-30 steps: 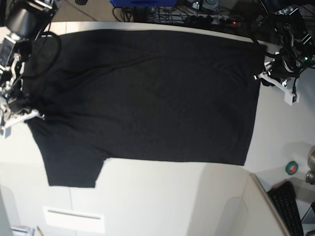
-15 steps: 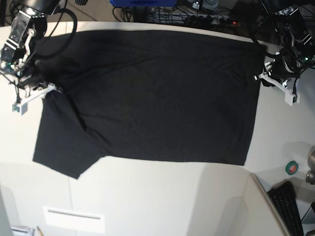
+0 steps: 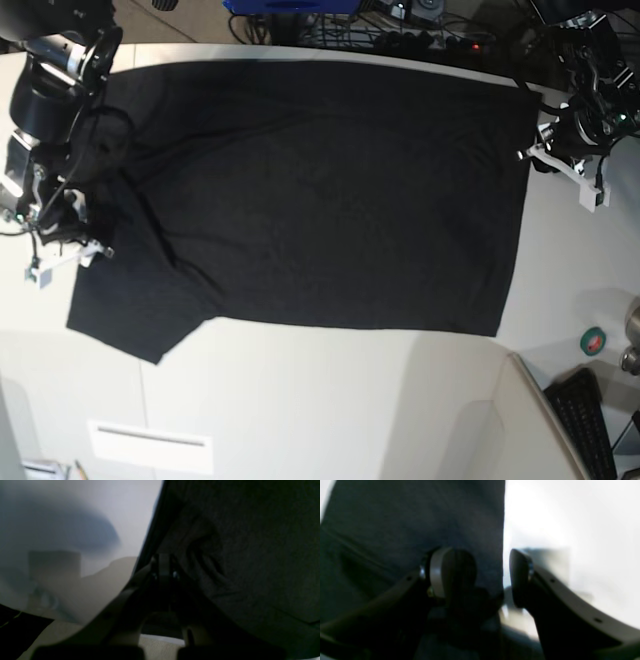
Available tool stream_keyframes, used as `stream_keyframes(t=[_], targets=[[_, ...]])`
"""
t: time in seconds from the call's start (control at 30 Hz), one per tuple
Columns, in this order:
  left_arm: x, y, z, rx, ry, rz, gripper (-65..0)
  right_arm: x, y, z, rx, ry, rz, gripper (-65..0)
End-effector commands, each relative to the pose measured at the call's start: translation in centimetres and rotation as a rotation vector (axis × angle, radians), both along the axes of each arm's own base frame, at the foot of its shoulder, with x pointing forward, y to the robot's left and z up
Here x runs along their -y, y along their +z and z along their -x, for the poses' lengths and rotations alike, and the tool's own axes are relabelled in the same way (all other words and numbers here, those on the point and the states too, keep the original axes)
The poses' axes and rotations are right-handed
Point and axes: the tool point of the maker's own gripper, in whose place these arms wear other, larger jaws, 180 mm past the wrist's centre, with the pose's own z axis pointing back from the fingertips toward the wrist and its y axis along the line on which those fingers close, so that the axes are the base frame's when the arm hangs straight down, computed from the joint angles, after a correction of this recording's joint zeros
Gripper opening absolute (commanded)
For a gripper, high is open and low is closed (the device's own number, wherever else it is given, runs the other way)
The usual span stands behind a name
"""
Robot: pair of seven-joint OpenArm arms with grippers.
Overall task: Layout the t-shirt on the table in an organized manner, then fold the t-shirt properly
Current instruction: 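Grasp the shirt side with the right gripper and pull it outward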
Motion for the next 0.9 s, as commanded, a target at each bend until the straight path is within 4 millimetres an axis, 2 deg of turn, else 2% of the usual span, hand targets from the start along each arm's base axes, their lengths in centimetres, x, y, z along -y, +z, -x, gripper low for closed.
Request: stream_keyframes(t=[0.0, 0.17, 0.27, 0.4, 0.57, 0.77, 0.83, 0.87], targets=[[-0.8, 1.0, -0.7, 0.032, 0.003, -0.022, -65.0, 1.2, 1.2, -1.2, 0.033, -0.007, 0.025, -31.7], [-0.8, 1.0, -0.8, 0.034, 0.003, -0.022, -65.0, 1.4, 0.0, 0.4, -0.009, -0.042, 0.031, -31.7], [-0.8, 1.1, -1.0, 0.040, 0.005, -0.022, -65.0, -0.4, -0.8, 0.8, -0.019, -0.031, 0.003, -31.7], [-0.8, 1.2, -1.1, 0.041, 0.006, -0.022, -65.0, -1.6, -0.8, 0.6, -0.003, 0.017, -0.021, -32.0], [-0.8, 1.2, -1.1, 0.040, 0.006, -0.023, -65.0, -2.0, -0.4, 0.1, 0.018, 0.041, -0.030, -42.9], [-0.8, 1.2, -1.2, 0.043, 0.006, -0.023, -65.0, -1.7, 0.1, -0.6, 0.034, 0.037, -0.027, -44.7], [-0.8, 1.2, -1.2, 0.042, 0.003, -0.023, -65.0, -1.7, 0.2, -0.8, 0.039, 0.036, -0.027, -50.9], [-0.7, 1.2, -1.2, 0.042, 0.000, -0.022, -65.0, -1.6, 0.3, -0.9, 0.046, 0.034, -0.024, -57.9]])
